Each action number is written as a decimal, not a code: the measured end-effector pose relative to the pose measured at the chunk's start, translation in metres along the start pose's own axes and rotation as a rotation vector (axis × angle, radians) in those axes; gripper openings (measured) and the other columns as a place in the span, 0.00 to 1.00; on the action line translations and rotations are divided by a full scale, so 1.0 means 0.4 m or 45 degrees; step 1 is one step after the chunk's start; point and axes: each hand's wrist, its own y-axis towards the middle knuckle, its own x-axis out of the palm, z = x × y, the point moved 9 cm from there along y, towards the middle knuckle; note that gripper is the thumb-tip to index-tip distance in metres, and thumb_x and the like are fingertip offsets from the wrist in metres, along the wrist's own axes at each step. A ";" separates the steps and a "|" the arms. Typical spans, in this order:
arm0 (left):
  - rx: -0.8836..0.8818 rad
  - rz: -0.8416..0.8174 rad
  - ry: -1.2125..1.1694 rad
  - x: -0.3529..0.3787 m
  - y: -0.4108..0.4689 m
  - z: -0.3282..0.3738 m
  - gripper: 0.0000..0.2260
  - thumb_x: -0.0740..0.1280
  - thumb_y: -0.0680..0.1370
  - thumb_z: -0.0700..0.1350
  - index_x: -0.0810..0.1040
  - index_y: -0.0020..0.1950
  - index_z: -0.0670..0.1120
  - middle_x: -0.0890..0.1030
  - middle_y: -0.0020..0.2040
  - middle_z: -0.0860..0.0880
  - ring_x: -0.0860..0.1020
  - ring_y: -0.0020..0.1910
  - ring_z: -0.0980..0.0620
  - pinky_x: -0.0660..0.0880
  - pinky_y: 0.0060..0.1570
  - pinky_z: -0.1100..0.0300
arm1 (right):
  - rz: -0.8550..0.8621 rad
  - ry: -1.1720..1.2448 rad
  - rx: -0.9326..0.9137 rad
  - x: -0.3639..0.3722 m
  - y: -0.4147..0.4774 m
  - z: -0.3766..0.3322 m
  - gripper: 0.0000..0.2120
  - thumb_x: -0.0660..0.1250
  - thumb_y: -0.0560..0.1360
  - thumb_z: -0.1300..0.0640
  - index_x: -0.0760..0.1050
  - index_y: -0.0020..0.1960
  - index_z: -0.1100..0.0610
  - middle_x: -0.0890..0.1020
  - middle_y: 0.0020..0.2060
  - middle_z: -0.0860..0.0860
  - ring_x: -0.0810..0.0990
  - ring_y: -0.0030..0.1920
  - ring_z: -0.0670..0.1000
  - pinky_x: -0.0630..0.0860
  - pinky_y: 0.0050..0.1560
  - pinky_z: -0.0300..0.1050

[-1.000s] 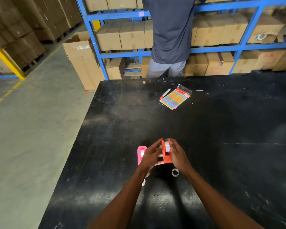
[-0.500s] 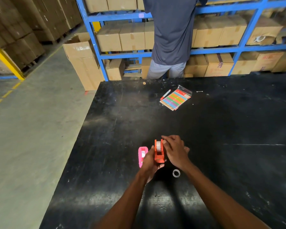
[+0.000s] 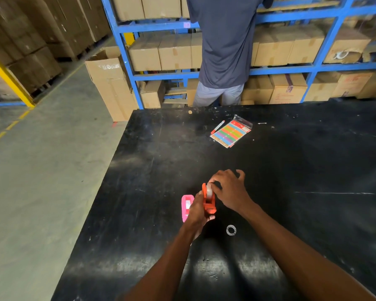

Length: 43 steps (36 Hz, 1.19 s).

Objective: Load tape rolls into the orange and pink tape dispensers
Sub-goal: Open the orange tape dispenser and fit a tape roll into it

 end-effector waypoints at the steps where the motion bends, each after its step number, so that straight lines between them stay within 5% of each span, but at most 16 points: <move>1: -0.006 0.016 -0.015 0.003 -0.004 -0.004 0.20 0.58 0.81 0.61 0.81 0.49 0.46 0.81 0.40 0.46 0.77 0.42 0.49 0.75 0.40 0.56 | 0.007 -0.006 -0.021 -0.007 -0.002 -0.004 0.03 0.67 0.77 0.50 0.78 0.49 0.46 0.81 0.52 0.44 0.77 0.59 0.47 0.57 0.71 0.61; 7: 0.047 0.095 -0.035 -0.002 -0.011 0.024 0.20 0.59 0.82 0.58 0.79 0.40 0.46 0.76 0.33 0.46 0.73 0.32 0.52 0.72 0.33 0.58 | 0.090 0.011 -0.107 -0.043 -0.014 -0.022 0.03 0.66 0.77 0.50 0.79 0.48 0.46 0.80 0.52 0.42 0.75 0.59 0.45 0.55 0.71 0.59; 12: 0.077 0.076 -0.112 -0.015 -0.001 0.045 0.21 0.57 0.83 0.56 0.82 0.42 0.46 0.79 0.38 0.44 0.75 0.35 0.50 0.72 0.35 0.57 | 0.072 0.066 -0.206 -0.055 -0.057 -0.062 0.03 0.67 0.76 0.50 0.79 0.46 0.46 0.79 0.51 0.41 0.75 0.59 0.44 0.55 0.72 0.59; 19: 0.077 0.077 -0.178 -0.020 0.010 0.060 0.22 0.56 0.83 0.55 0.84 0.51 0.41 0.84 0.46 0.39 0.82 0.46 0.43 0.79 0.53 0.46 | 0.065 0.078 -0.249 -0.039 -0.128 -0.076 0.05 0.67 0.75 0.47 0.81 0.47 0.44 0.77 0.50 0.40 0.74 0.58 0.44 0.56 0.72 0.58; 30: 0.008 0.050 -0.210 0.002 0.011 0.041 0.22 0.57 0.84 0.54 0.83 0.43 0.44 0.86 0.36 0.44 0.83 0.37 0.48 0.78 0.40 0.55 | 0.123 0.007 -0.205 0.006 -0.156 -0.037 0.07 0.71 0.73 0.46 0.80 0.51 0.40 0.75 0.48 0.40 0.73 0.54 0.45 0.61 0.62 0.52; 34: 0.010 0.043 -0.215 0.000 0.021 0.037 0.24 0.57 0.83 0.56 0.85 0.39 0.45 0.85 0.38 0.43 0.83 0.39 0.46 0.78 0.44 0.53 | 0.123 0.064 -0.228 0.001 -0.164 -0.028 0.07 0.67 0.75 0.43 0.81 0.51 0.40 0.74 0.47 0.40 0.73 0.52 0.45 0.61 0.60 0.51; 39: 0.001 0.063 -0.125 0.011 0.032 0.039 0.22 0.57 0.83 0.57 0.83 0.43 0.44 0.86 0.38 0.44 0.82 0.38 0.46 0.77 0.41 0.54 | 0.274 0.384 0.070 -0.023 -0.143 0.063 0.04 0.69 0.76 0.50 0.82 0.50 0.46 0.78 0.46 0.42 0.76 0.50 0.43 0.67 0.59 0.49; 43: 0.002 0.004 0.042 0.028 0.048 0.013 0.25 0.54 0.83 0.59 0.83 0.56 0.43 0.86 0.47 0.43 0.83 0.43 0.49 0.78 0.44 0.55 | 0.017 0.664 0.352 0.051 -0.113 0.131 0.13 0.67 0.79 0.57 0.80 0.62 0.54 0.84 0.57 0.52 0.82 0.58 0.50 0.75 0.64 0.46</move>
